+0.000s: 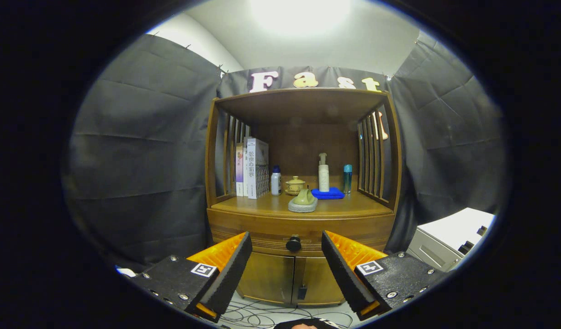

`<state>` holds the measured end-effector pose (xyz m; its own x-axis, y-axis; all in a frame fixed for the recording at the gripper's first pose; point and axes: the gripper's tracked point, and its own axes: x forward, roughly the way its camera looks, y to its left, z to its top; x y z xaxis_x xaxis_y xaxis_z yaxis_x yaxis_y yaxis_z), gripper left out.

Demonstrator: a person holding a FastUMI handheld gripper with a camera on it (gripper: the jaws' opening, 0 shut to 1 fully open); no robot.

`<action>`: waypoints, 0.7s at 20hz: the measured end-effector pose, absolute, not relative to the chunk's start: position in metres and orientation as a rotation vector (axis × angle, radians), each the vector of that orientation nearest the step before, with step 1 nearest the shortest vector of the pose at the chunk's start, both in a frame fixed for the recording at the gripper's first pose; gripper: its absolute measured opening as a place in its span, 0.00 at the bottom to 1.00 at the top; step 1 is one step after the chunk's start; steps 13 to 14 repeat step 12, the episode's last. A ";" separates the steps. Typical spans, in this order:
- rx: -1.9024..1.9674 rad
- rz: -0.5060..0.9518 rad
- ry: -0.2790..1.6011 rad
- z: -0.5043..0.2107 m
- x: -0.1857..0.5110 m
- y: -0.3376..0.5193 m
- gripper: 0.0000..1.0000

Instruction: Pull open the drawer, take out the items inside it, and place them on the countertop above the cabinet.

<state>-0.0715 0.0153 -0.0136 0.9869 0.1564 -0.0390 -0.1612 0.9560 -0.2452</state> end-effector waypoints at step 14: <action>-0.210 0.079 0.010 -0.009 -0.070 -0.019 0.95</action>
